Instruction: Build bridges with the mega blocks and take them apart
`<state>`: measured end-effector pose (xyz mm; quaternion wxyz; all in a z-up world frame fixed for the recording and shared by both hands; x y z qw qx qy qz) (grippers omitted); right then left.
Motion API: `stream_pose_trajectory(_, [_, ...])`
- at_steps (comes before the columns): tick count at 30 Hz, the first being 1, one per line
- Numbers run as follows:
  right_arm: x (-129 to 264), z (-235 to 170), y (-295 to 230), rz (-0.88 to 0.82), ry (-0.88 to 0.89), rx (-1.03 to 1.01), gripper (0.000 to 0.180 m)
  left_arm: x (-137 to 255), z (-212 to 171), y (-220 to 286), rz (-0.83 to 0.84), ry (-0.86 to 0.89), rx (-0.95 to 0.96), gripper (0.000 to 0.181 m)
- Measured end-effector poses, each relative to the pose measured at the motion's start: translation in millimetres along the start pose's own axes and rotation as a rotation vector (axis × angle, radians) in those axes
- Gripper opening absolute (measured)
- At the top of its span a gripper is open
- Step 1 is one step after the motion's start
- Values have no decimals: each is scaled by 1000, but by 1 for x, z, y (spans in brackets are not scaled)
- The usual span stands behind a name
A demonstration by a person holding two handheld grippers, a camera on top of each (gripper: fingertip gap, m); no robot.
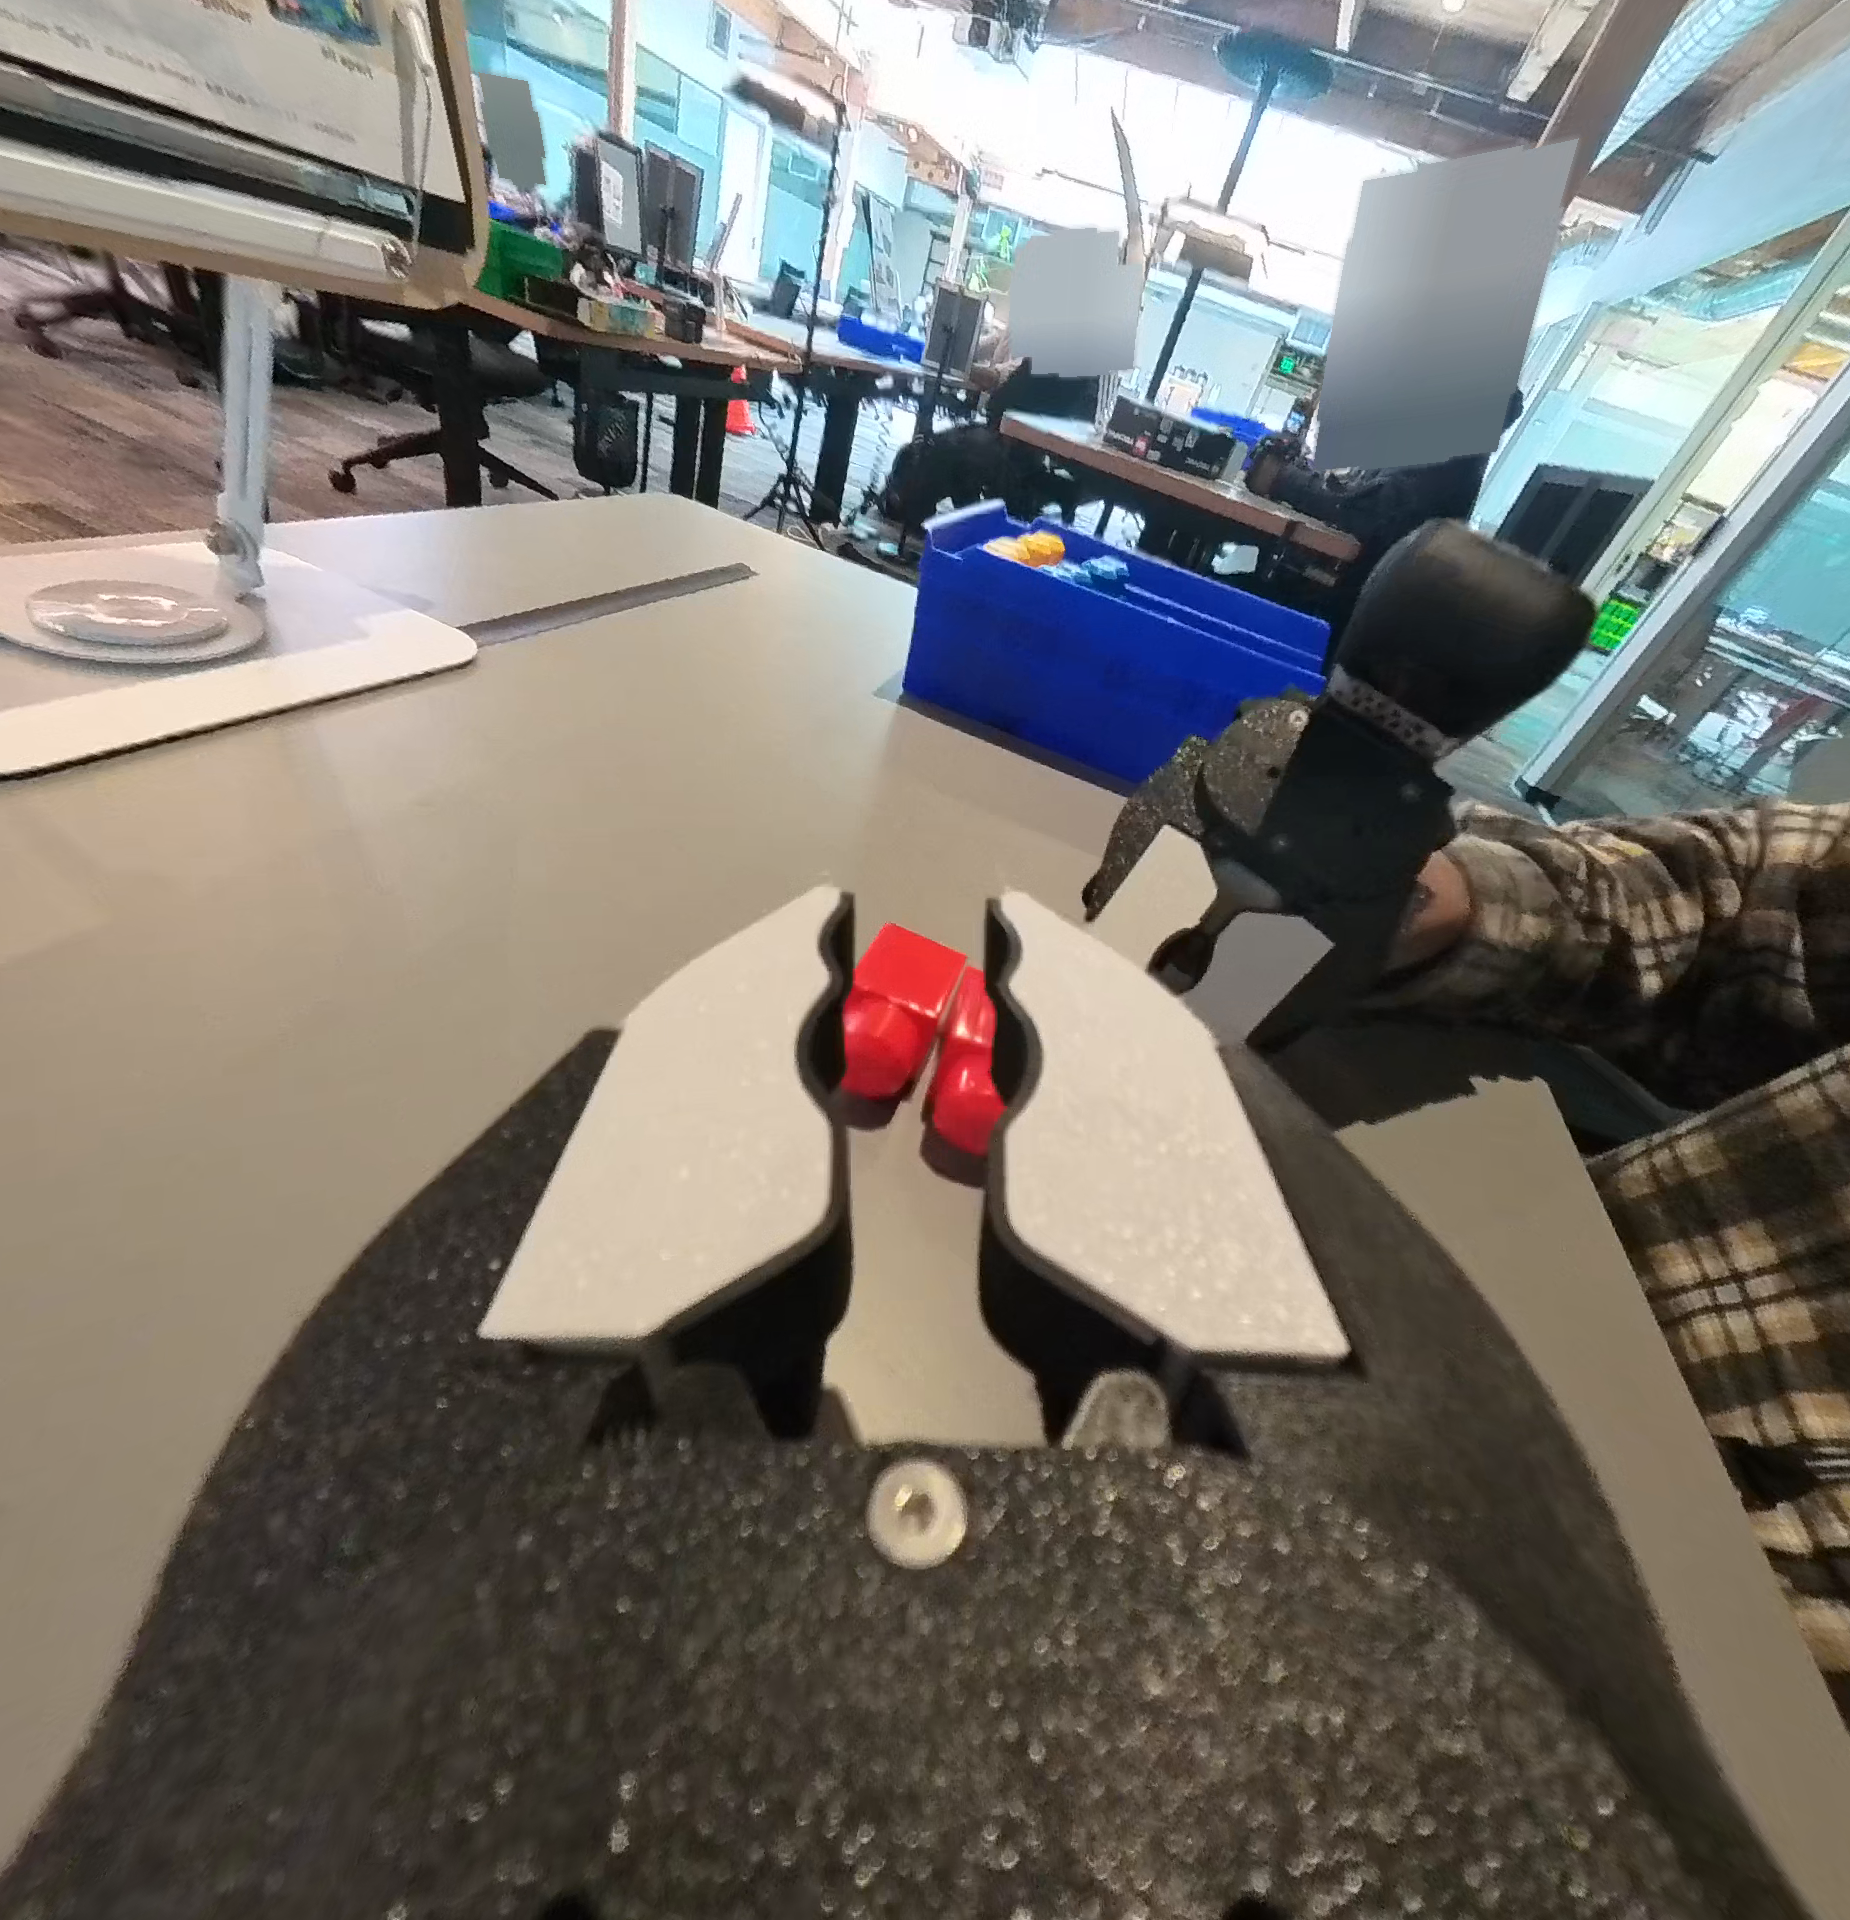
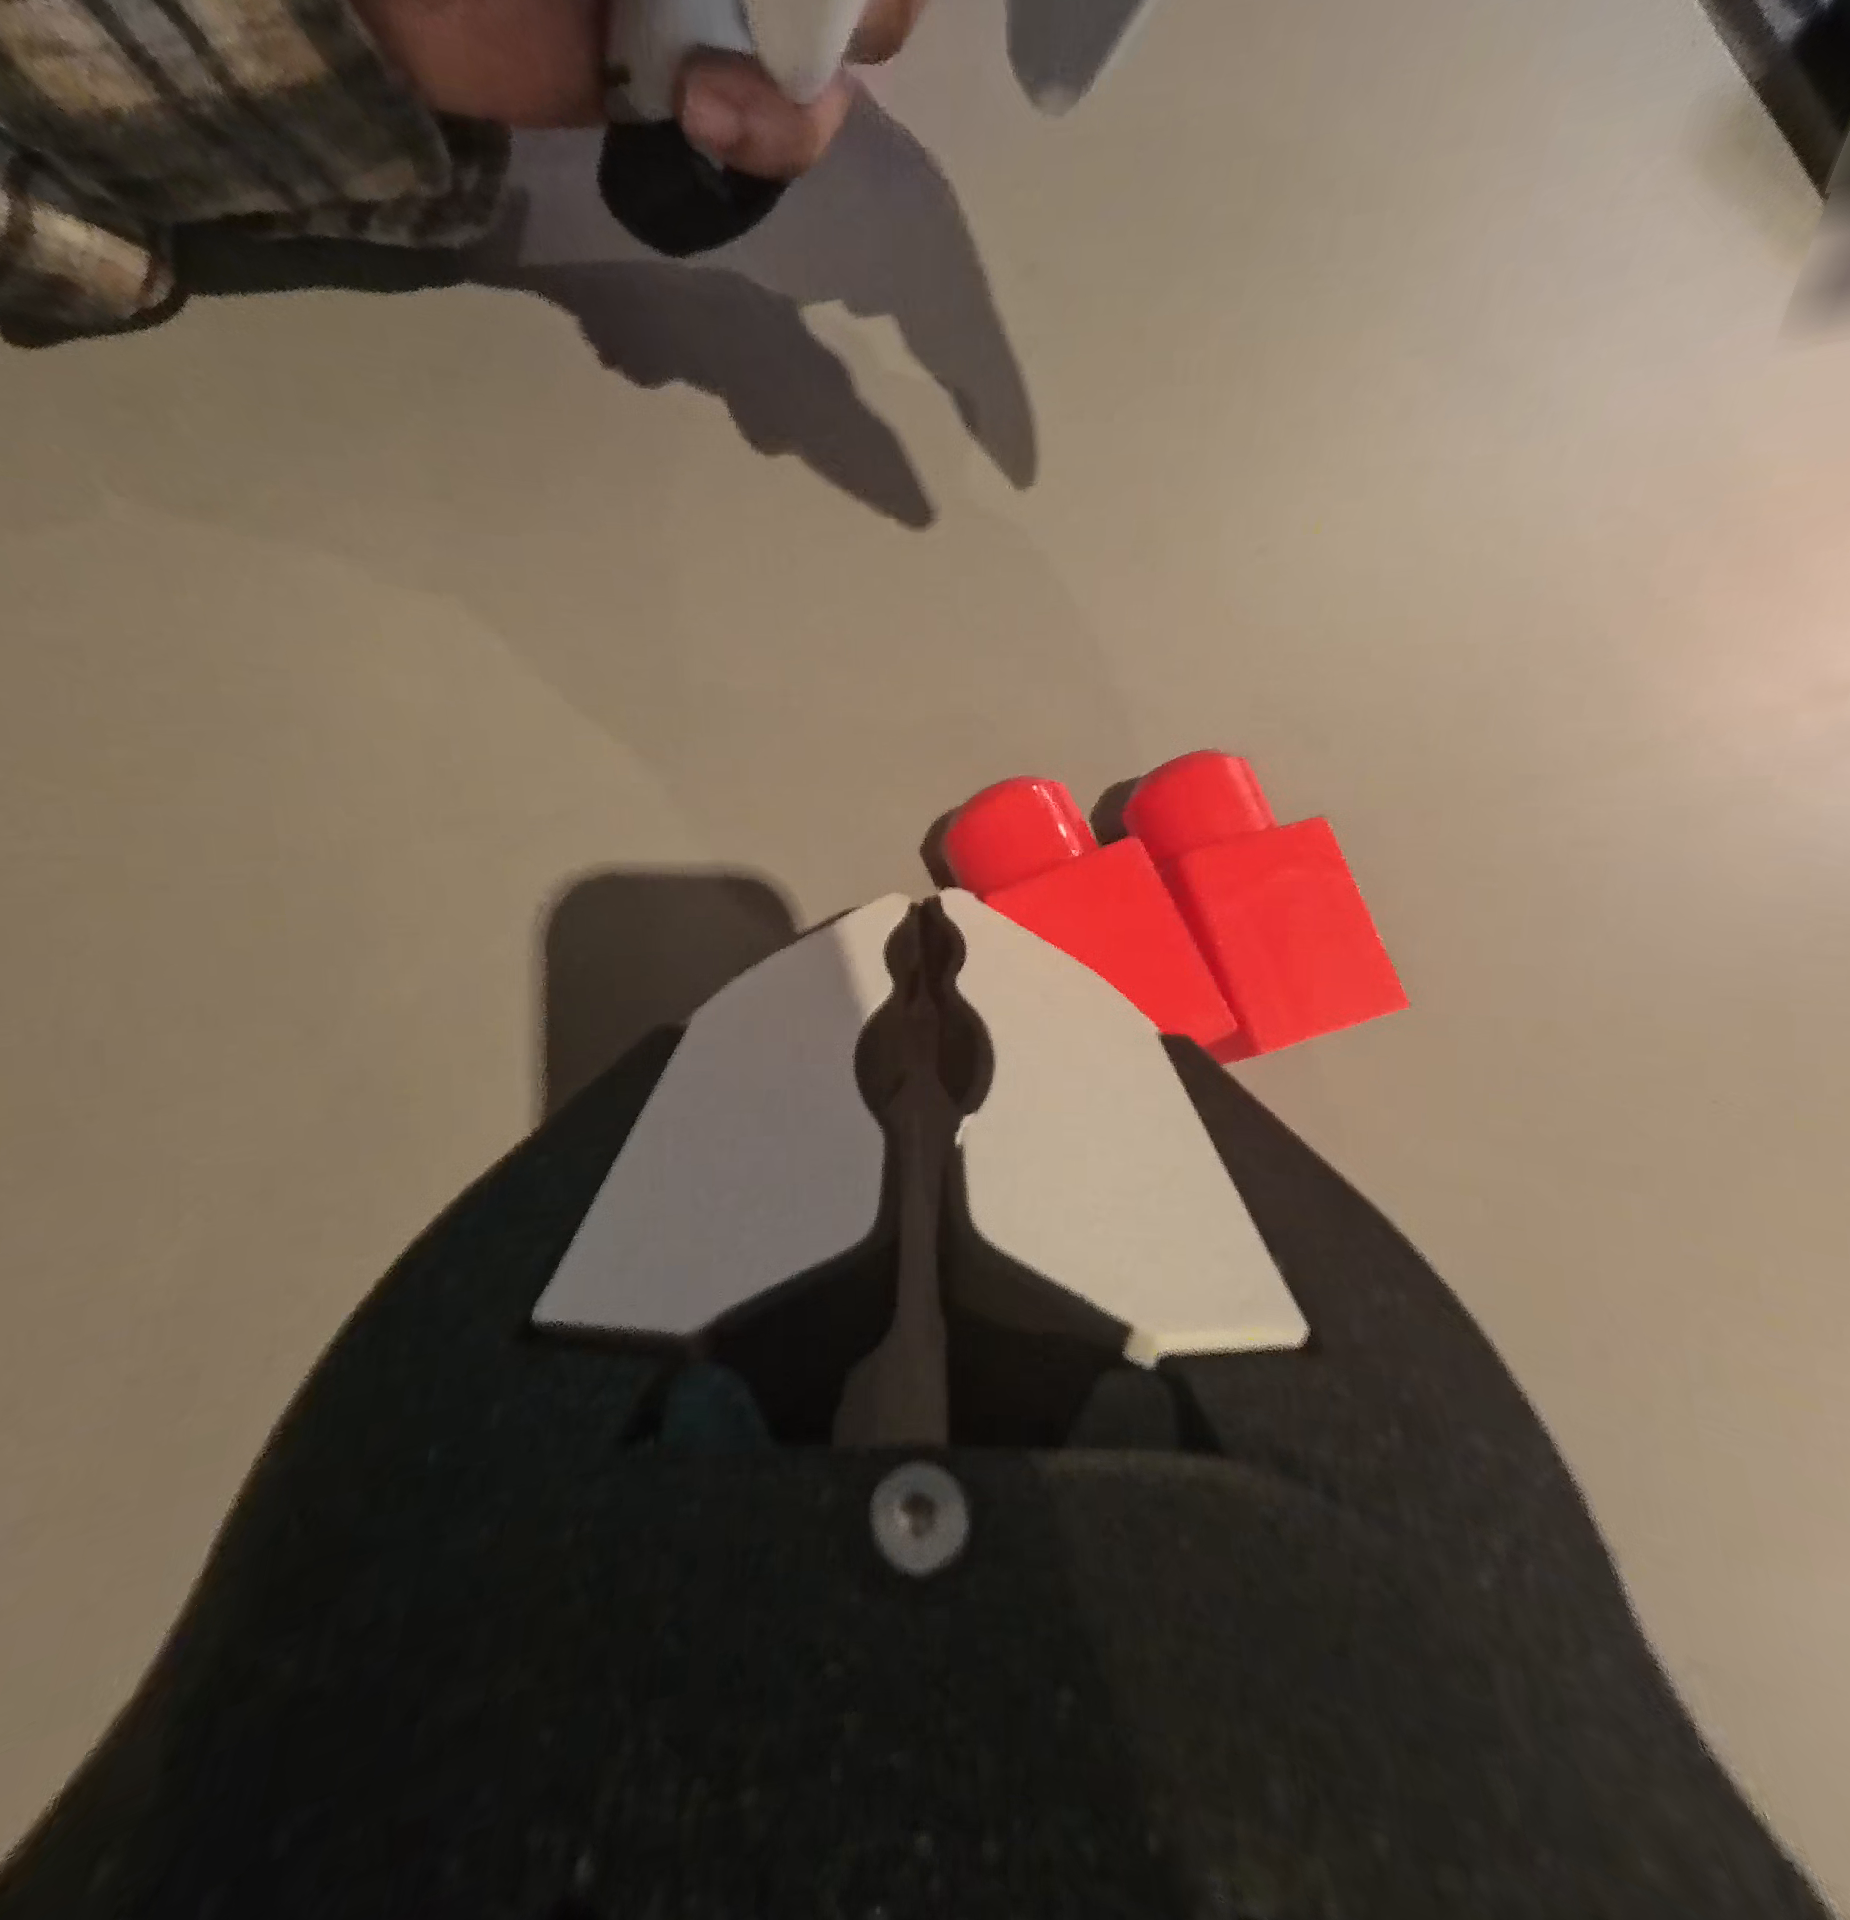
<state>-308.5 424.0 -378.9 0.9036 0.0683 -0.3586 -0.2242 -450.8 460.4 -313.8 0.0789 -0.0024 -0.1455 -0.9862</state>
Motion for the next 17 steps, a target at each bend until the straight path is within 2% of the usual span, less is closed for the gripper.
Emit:
stream_pose_trajectory(1, [1,0,0,0,0,-1,0,-2,-3,-1,3,-35,6,23])
stream_pose_trajectory(6, [20,-1,3,1,54,33,0,-12,-26,-2,23,-268,-2,22])
stream_pose_trajectory(10, [46,-15,34,-80,99,-9,0,-20,-42,6,-27,-439,5,1])
stream_pose_trajectory(17, [64,-36,66,-85,157,-198,0,-41,-64,11,-63,-563,85,0])
Point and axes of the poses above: each gripper's, where its closed fingertips meet, x back along the fingers, z out of its top, y = z × x across the jaws, the point moved 5 cm from there along x, back along the fingers, and after that the axes turned 14 degrees about -z, right-handed, at the moved point
